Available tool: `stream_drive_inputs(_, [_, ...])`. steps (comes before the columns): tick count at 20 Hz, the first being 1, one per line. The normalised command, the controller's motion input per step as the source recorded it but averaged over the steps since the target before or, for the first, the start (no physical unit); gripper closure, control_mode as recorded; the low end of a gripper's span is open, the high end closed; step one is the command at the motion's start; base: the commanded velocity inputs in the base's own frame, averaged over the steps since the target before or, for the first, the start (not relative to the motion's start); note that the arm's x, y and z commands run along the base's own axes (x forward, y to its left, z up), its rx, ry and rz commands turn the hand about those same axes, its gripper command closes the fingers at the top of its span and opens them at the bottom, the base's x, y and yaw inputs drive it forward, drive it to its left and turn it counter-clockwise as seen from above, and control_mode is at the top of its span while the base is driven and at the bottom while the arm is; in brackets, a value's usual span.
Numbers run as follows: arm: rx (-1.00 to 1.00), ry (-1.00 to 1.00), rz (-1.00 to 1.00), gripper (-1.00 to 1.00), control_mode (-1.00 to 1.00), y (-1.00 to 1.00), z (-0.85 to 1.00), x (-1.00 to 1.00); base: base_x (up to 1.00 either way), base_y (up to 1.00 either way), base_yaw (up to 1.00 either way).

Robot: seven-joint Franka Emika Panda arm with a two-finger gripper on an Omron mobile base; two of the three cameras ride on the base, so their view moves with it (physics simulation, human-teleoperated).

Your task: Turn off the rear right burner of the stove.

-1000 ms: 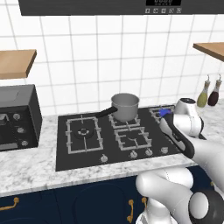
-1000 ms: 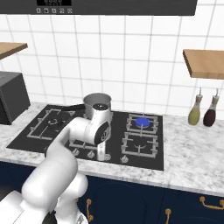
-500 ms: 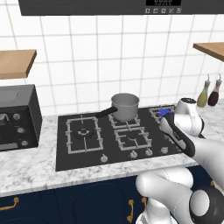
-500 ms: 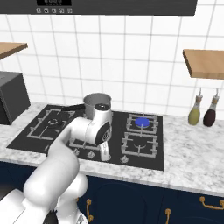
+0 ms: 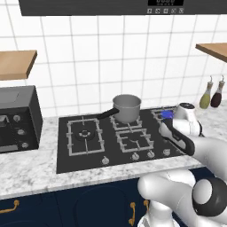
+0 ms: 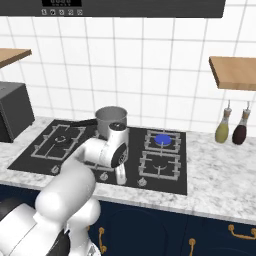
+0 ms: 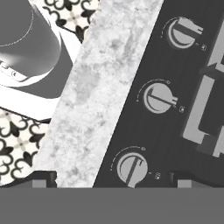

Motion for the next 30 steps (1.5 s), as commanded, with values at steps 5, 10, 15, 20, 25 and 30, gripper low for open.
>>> stream_drive_inputs(5, [0.0,0.0,0.0,-1.0,-1.0,0.0,-0.26,0.11,0.0,0.0,0.0])
stream_drive_inputs(10, [0.0,0.03,0.0,-1.0,-1.0,0.0,-0.1,0.29,0.0,0.0,0.0])
stream_drive_inputs(15, [0.0,0.05,0.0,-1.0,-1.0,0.0,-0.11,0.27,0.0,0.0,0.0])
stream_drive_inputs(20, [0.0,0.05,0.0,-1.0,-1.0,-0.07,-0.11,0.05,0.0,0.0,0.0])
stream_drive_inputs(25, [0.0,0.05,0.0,-1.0,-1.0,-0.04,-0.19,0.03,0.0,0.0,0.0])
stream_drive_inputs(30, [0.0,0.03,0.0,-1.0,-1.0,0.0,-0.2,0.0,0.0,0.0,0.0])
